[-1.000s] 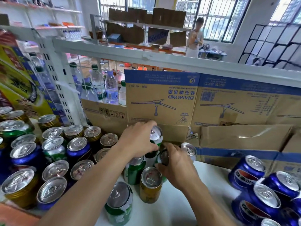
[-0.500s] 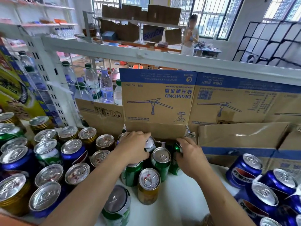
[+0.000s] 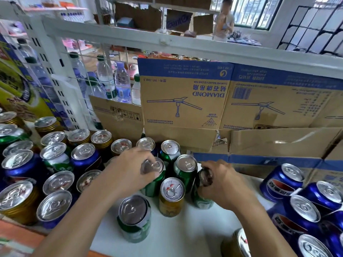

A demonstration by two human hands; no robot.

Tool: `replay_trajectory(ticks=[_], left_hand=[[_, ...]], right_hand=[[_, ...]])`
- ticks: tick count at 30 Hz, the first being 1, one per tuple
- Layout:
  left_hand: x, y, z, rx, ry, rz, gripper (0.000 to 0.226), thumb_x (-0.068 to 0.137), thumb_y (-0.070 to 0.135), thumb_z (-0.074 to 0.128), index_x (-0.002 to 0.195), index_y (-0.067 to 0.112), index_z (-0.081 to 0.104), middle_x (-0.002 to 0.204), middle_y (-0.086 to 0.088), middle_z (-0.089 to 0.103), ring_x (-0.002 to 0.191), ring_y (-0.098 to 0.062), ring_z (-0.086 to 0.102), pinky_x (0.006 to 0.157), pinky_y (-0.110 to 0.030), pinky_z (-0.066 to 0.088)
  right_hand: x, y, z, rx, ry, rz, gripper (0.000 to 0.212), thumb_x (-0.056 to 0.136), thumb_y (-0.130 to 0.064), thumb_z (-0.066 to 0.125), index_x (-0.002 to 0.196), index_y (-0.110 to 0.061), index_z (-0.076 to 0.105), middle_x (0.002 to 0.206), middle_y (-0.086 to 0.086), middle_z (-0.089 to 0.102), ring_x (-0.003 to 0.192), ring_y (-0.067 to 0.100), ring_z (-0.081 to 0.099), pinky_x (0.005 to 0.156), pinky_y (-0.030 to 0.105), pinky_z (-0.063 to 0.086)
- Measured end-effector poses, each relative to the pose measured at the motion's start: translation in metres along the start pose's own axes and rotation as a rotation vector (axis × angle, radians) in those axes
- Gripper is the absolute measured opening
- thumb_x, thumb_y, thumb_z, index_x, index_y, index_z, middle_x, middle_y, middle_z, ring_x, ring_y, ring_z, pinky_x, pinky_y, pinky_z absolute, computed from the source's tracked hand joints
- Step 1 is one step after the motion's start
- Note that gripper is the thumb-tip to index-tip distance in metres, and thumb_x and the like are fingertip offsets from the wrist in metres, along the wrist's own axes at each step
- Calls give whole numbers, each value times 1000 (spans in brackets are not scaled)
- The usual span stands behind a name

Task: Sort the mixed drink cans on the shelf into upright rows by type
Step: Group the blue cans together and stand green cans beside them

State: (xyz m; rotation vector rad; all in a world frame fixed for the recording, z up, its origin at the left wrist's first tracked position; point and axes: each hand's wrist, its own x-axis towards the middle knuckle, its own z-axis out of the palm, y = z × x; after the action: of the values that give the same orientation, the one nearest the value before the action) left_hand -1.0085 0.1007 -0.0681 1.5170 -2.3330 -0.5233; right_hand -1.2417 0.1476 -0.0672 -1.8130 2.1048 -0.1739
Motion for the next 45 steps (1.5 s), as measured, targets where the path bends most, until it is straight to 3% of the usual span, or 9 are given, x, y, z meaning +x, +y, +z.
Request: replay_trajectory(ticks=[5,10,18,27,30,34,37,40,45], left_hand=[[-21,16,4,17,-30,-16,22,83,45,67,100,33,61,98,18,53,93,-3,52,82,-26,47],[-19,52,26,250,-147,69,38,86,42,60,120,30,51,120,8,49,109,-22,55,82,-32,47],[-8,69,49,495,-240,4,65,81,37,70,131,17,34,124,-6,48,108,-33,58,68,-34,36],[-49,46,-32,-90,8,10,70,61,63,74,123,46,47,114,27,50,104,0,52,89,-28,47],[-69,19,-62,-267,206,-5,77,51,69,68,123,47,53,113,29,55,102,4,57,85,-30,53],[-95,-17,-87,-328,389,-75,76,48,67,70,121,48,57,114,23,59,103,2,60,81,-33,56],[-113,-40,-94,-326,497,-122,73,49,62,72,118,49,57,113,20,62,103,-8,64,81,-38,57],[-125,-58,-94,-300,573,-161,71,49,63,71,117,52,57,115,22,60,107,-5,61,84,-30,53],[-129,-82,-94,-324,533,-205,66,47,67,68,111,53,58,115,27,52,106,1,55,87,-33,54]], right_hand=[[-4,-1,0,15,-2,-1,58,79,-37,71,131,-27,46,121,2,50,109,25,52,81,30,41],[-13,4,0,76,66,9,69,87,-43,65,146,-27,32,138,2,46,122,23,49,90,28,38],[-26,16,7,230,343,-49,40,88,-33,65,125,-20,59,117,1,60,103,21,59,78,28,42],[-8,-26,2,298,522,-215,22,84,-13,69,106,-8,70,95,4,64,84,21,58,61,16,27],[1,-63,2,289,472,-359,15,85,-12,68,99,-11,71,93,5,67,81,18,56,62,19,26],[14,-121,10,263,320,-543,14,88,-17,63,101,-15,68,98,5,67,91,24,59,75,33,44],[29,-160,26,126,113,-570,21,90,-26,59,109,-17,62,112,4,61,104,26,55,85,37,47],[44,-188,48,-138,-69,-524,18,86,-26,57,102,-19,53,115,8,58,102,31,58,75,37,48],[52,-201,73,-335,-180,-353,67,85,-16,62,142,-16,26,144,14,36,116,37,53,83,42,46]])
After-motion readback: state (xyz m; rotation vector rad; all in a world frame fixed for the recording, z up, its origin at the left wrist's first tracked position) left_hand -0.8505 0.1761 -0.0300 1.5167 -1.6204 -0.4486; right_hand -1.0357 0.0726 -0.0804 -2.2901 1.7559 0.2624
